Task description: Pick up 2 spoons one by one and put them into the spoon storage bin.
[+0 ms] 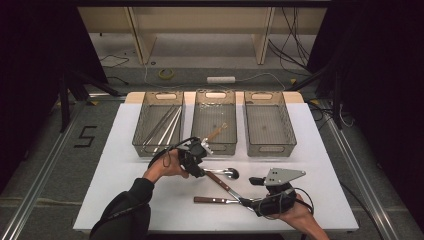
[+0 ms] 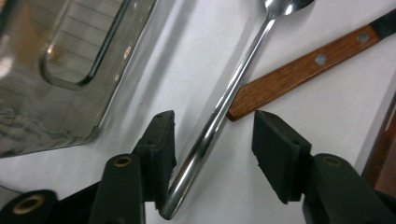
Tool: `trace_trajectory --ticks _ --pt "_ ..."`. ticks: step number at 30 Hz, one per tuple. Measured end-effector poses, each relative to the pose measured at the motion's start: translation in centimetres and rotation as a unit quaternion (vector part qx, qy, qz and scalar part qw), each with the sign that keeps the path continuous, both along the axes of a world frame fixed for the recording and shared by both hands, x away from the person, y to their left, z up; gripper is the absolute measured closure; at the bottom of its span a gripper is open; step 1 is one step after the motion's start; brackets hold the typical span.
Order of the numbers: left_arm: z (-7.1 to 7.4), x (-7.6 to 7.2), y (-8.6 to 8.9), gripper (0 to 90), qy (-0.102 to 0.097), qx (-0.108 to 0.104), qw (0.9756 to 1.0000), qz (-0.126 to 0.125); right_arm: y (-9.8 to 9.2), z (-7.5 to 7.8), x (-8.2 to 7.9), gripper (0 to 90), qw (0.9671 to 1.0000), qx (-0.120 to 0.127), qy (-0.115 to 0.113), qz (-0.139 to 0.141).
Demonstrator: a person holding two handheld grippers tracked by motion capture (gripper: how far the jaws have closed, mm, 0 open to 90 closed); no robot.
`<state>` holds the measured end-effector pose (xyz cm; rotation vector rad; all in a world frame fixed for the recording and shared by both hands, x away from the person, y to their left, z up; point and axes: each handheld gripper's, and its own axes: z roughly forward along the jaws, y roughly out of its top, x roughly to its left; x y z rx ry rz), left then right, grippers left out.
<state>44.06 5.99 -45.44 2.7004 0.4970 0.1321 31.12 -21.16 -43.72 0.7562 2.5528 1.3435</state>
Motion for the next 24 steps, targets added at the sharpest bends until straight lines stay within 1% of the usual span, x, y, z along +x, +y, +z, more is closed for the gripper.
trace_trajectory --ticks 2,3,4,5,6,9,16,24 --pt "-0.15 0.04 -0.07 52.1 -0.001 0.003 1.0000 -0.005 0.01 0.01 -0.01 27.1 1.0000 0.001 0.000 0.000" --pt "-0.27 0.01 -0.14 53.4 0.001 0.002 1.0000 -0.005 0.01 0.03 -0.02 27.1 1.0000 0.001 0.001 0.000" --pt "-0.33 0.03 -0.18 54.5 0.000 0.005 0.9999 -0.012 0.02 0.02 -0.02 27.1 1.0000 0.001 0.000 0.000" --pt "-0.42 -0.01 -0.24 55.3 0.002 0.004 0.9999 -0.010 0.01 0.01 -0.02 27.1 1.0000 0.001 0.000 0.000" --pt "-0.43 0.08 -0.26 55.9 0.001 0.012 0.9998 -0.018 0.02 0.00 -0.02 27.1 1.0000 0.001 0.000 -0.001" --pt "-0.65 0.06 -0.38 57.9 0.000 0.022 0.9994 -0.026 0.02 0.05 -0.05 27.1 1.0000 0.000 0.000 0.000" --pt "-0.84 0.35 -0.30 60.8 0.012 0.026 0.9990 -0.034 0.03 0.01 -0.02 27.1 1.0000 0.001 0.000 -0.001" --pt "-0.77 0.42 -0.43 65.9 0.017 0.032 0.9983 -0.044 0.01 0.04 -0.04 27.1 1.0000 0.000 0.000 0.000"
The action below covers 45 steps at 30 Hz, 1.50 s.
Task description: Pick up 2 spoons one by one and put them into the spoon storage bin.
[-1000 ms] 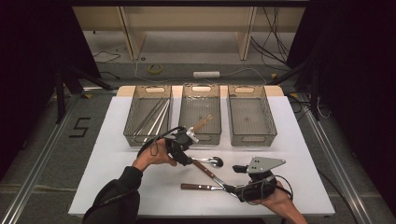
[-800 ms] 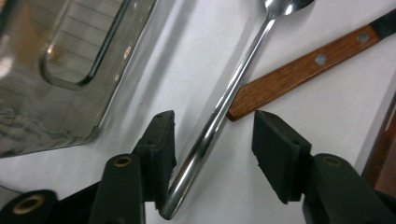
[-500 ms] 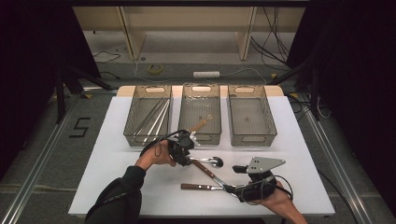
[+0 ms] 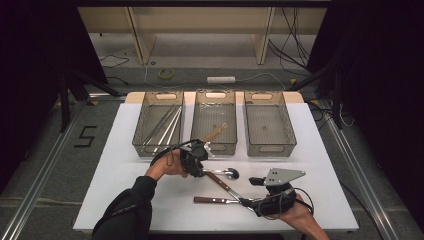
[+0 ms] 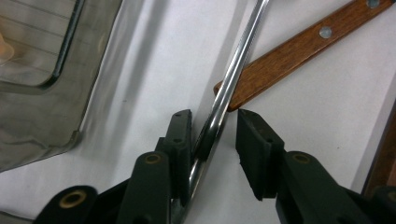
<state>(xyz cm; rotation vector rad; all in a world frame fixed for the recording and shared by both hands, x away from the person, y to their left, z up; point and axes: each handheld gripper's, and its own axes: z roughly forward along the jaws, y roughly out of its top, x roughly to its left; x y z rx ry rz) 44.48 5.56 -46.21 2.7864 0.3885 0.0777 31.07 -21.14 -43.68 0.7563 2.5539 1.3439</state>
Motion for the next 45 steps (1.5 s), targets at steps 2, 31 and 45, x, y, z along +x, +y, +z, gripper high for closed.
trace_trajectory --ticks 2,31,45 --pt "0.00 -0.04 -0.02 68.0 -0.001 0.001 1.0000 -0.004 0.01 -0.02 0.01 27.1 1.0000 0.000 0.000 0.000" --pt "0.04 -0.83 -0.18 84.1 -0.011 0.007 0.9992 -0.037 0.04 0.00 -0.05 27.1 1.0000 -0.001 -0.001 0.000" --pt "0.08 -0.81 -0.09 88.2 -0.006 0.002 0.9997 -0.023 0.03 0.00 -0.05 27.1 1.0000 -0.001 0.000 0.000"
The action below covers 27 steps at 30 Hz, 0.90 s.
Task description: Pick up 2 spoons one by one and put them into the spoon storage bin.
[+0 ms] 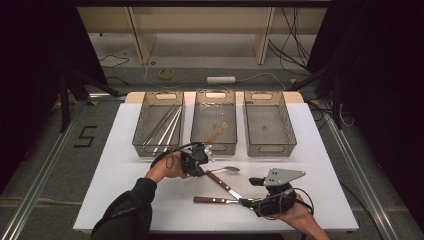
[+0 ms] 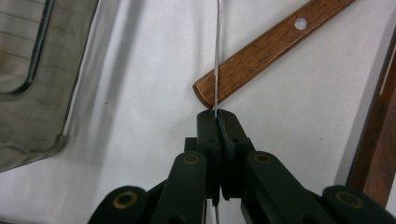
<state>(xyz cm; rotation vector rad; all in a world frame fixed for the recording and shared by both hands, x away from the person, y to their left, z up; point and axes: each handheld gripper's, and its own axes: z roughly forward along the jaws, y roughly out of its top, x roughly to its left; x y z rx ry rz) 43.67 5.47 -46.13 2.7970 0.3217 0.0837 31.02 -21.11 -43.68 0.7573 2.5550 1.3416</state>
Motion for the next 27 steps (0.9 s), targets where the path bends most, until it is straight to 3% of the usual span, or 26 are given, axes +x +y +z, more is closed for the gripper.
trace_trajectory --ticks 14,27 --pt "1.8 -0.2 0.6 88.5 -0.001 -0.036 0.9989 0.031 0.0 0.0 0.0 27.1 1.0000 0.001 -0.001 0.000" --pt "3.5 -0.3 1.2 88.4 -0.012 -0.084 0.9938 0.072 0.0 0.0 0.0 27.0 1.0000 0.001 -0.002 -0.002"
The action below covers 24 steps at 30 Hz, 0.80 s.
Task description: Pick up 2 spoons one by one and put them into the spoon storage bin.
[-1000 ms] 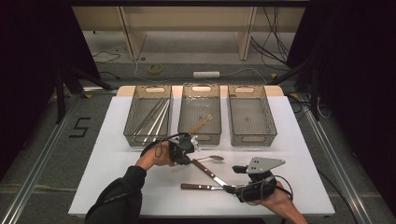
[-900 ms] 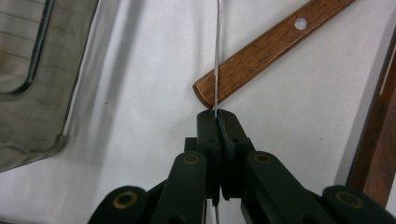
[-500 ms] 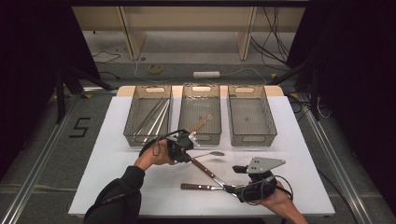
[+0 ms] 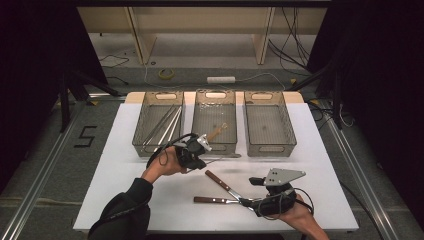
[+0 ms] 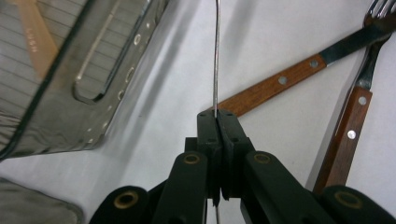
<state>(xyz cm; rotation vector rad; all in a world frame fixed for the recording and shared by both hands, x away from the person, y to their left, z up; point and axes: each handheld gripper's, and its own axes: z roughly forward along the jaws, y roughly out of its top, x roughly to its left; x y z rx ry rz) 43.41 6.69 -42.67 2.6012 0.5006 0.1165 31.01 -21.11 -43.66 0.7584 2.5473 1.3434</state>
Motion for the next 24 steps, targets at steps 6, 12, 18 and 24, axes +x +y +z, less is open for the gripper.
trace_trajectory --ticks 6,12,18,24 --pt "0.8 0.1 0.3 88.4 -0.012 -0.024 0.9993 0.026 0.0 0.0 0.0 27.0 1.0000 0.000 0.000 0.000" --pt "1.7 0.2 0.4 88.5 -0.026 -0.046 0.9975 0.048 0.0 0.0 0.0 27.0 1.0000 -0.001 0.001 0.000" --pt "2.4 0.6 0.5 88.5 -0.040 -0.069 0.9940 0.075 0.0 0.0 0.0 27.0 1.0000 0.000 0.001 0.000" --pt "3.4 1.2 0.8 88.4 -0.051 -0.092 0.9892 0.101 -0.1 0.0 0.1 27.0 1.0000 0.003 0.001 -0.002"
